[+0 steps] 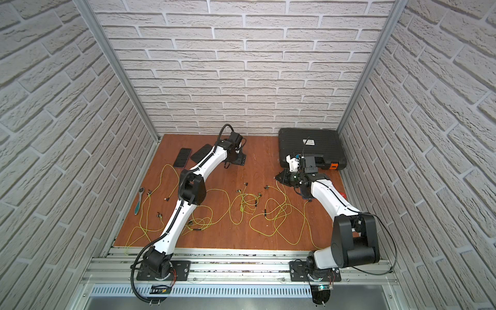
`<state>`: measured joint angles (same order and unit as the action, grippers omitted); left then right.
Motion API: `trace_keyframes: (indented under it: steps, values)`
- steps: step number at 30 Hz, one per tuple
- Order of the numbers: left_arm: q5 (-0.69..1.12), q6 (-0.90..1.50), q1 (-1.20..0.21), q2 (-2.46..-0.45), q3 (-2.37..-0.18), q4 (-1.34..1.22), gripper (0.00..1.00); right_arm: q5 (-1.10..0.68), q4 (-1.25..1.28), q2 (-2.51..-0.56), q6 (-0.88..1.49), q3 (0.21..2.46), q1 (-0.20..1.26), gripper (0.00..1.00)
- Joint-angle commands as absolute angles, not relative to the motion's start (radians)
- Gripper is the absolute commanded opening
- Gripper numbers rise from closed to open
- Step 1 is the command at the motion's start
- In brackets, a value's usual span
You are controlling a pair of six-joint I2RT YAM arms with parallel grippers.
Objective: Plug wired earphones into phones
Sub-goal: Pick up the phone at the center of the board.
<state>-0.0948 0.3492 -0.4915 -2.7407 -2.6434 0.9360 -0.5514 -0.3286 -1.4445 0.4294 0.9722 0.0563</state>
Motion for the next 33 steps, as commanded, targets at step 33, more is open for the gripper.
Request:
trace_keyframes:
  steps: [33]
  values:
    - [-0.121, 0.414, -0.499, -2.629, -2.354, 1.043, 0.64, -0.514, -0.373, -1.446, 0.344, 0.974, 0.055, 0.06]
